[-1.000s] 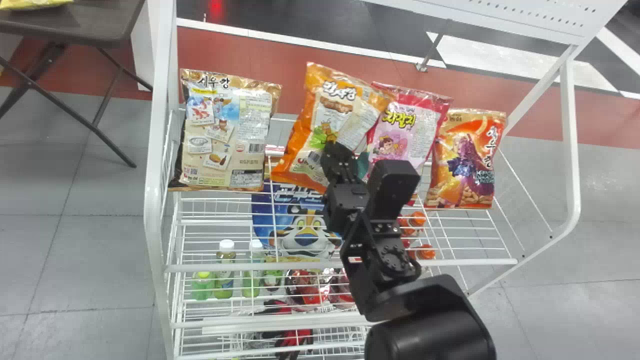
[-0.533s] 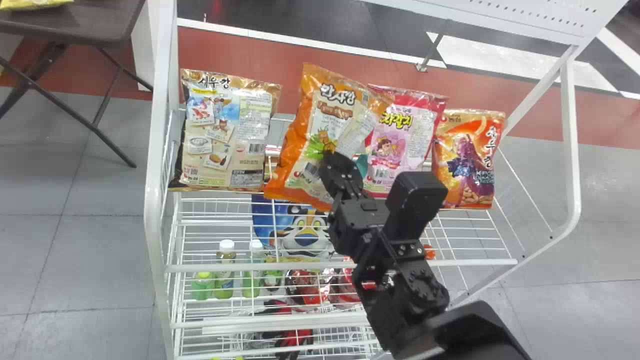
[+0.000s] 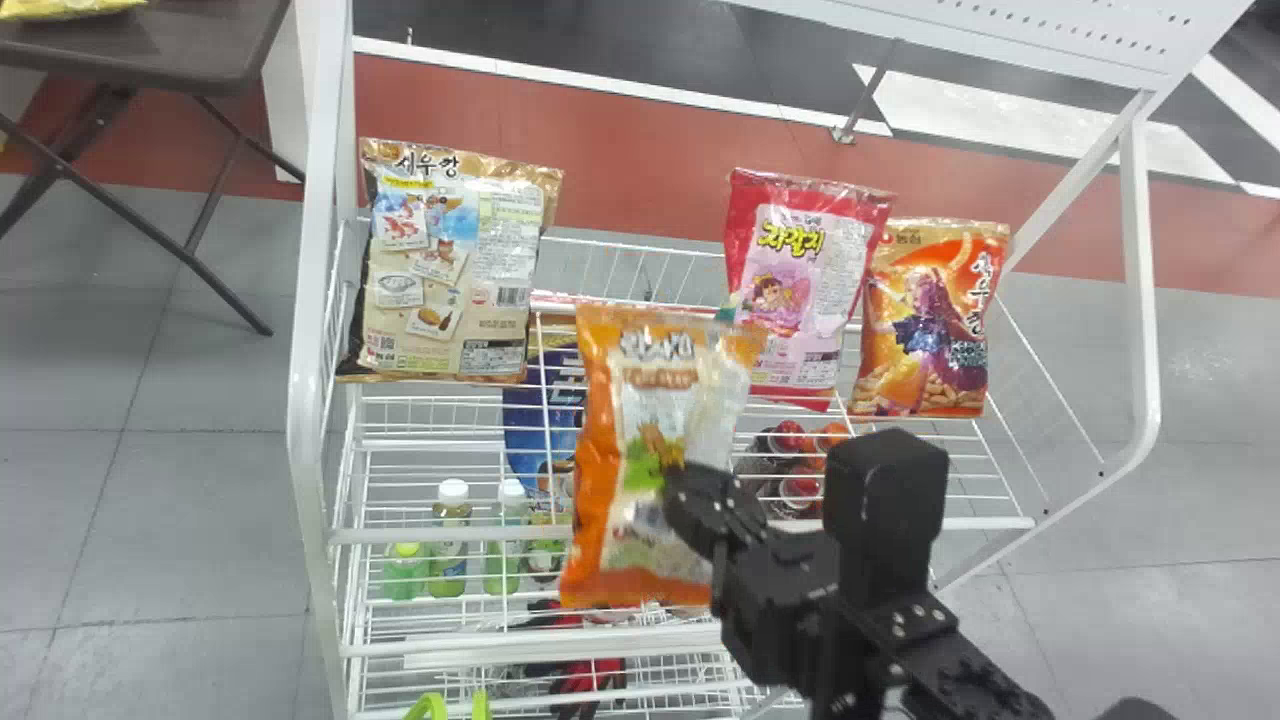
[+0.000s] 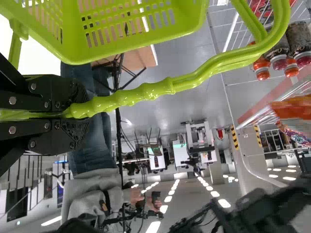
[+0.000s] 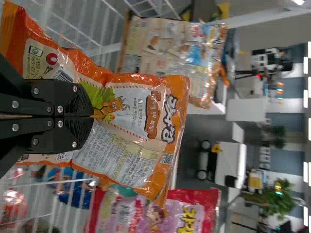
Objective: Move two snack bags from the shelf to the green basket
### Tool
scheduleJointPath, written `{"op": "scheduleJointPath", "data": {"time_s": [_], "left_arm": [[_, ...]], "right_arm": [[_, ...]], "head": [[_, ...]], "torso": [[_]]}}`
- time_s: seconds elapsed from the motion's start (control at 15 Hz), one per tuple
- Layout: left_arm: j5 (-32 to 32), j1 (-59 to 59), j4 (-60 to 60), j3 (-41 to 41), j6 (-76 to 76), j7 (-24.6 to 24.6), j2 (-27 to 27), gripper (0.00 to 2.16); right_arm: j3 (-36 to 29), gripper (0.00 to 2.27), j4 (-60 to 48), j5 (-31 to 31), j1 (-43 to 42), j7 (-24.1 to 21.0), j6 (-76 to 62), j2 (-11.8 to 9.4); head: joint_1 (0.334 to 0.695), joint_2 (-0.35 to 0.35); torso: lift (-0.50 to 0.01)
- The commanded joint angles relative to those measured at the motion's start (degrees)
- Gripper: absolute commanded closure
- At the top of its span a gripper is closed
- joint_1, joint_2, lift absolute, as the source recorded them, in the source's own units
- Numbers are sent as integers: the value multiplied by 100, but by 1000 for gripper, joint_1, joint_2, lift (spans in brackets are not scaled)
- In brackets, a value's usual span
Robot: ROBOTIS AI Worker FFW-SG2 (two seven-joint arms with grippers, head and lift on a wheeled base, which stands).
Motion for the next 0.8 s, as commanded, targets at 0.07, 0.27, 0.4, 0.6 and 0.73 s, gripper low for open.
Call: {"op": "scheduleJointPath", "data": {"time_s": [0.07, 0.27, 0.4, 0.6, 0.73], "left_arm": [[0, -3, -7, 18, -120, 73, -151, 2145], [-158, -56, 54, -9, -225, 99, -265, 2145], [-175, -73, 72, -35, -243, 161, -265, 2145], [-184, -100, 89, -44, -225, 178, -282, 2145], [-228, -100, 89, -96, -243, 196, -291, 2145]], "right_arm": [[-295, 2223, -294, -597, 306, 81, 1132, -323], [-515, 2223, -330, -1159, 561, 143, 2205, -367], [-506, 2223, -277, -1449, 587, 204, 3031, -367], [-304, 2223, -250, -1678, 613, 231, 3910, -367], [-251, 2223, -119, -1880, 605, 424, 4068, -358]], "head": [[695, -350], [695, -350], [695, -350], [695, -350], [695, -350]], "torso": [[-16], [-16], [-16], [-16], [-16]]}}
